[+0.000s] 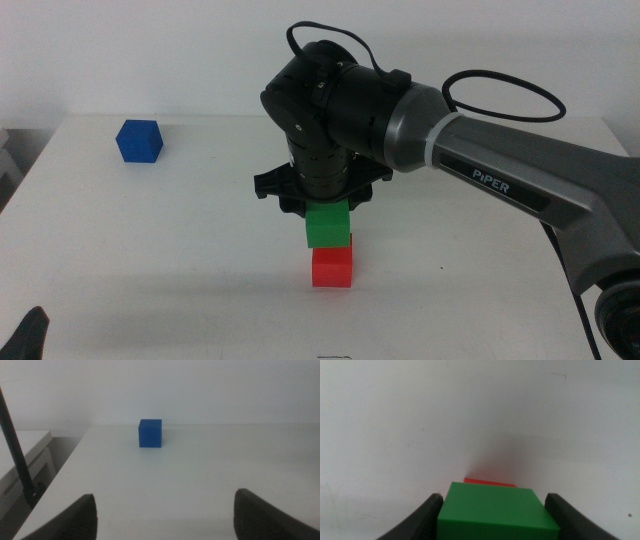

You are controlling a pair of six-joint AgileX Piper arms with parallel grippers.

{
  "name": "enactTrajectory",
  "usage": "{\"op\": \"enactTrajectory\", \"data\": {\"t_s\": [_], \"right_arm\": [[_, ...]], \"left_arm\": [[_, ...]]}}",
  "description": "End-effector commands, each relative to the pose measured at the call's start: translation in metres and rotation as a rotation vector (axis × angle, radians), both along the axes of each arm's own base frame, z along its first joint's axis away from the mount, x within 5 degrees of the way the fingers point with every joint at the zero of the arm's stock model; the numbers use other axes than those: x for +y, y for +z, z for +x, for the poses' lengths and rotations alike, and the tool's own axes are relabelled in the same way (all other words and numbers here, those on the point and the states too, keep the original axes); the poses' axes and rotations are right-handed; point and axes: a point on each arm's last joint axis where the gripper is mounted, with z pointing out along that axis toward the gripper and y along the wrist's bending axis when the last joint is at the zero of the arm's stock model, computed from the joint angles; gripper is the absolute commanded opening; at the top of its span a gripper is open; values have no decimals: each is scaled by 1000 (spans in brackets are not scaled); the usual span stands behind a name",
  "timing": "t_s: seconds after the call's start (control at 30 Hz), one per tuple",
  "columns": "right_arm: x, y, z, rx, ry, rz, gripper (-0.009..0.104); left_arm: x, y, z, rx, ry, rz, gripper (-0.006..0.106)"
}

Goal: Stack red cubes first, then green, then blue cubes in a specific spot.

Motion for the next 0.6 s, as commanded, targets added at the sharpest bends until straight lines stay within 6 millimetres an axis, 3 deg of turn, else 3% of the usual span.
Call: {"op": "enactTrajectory", "data": {"t_s": [0.0,0.57], "right_arm": [[-18,36,-1,-47,-27,-4,-1],[-15,17,4,1,-68,-5,-1]], "left_arm": [[0,9,-1,-98,-1,-16,94],[0,9,-1,-98,-1,-16,94]]}}
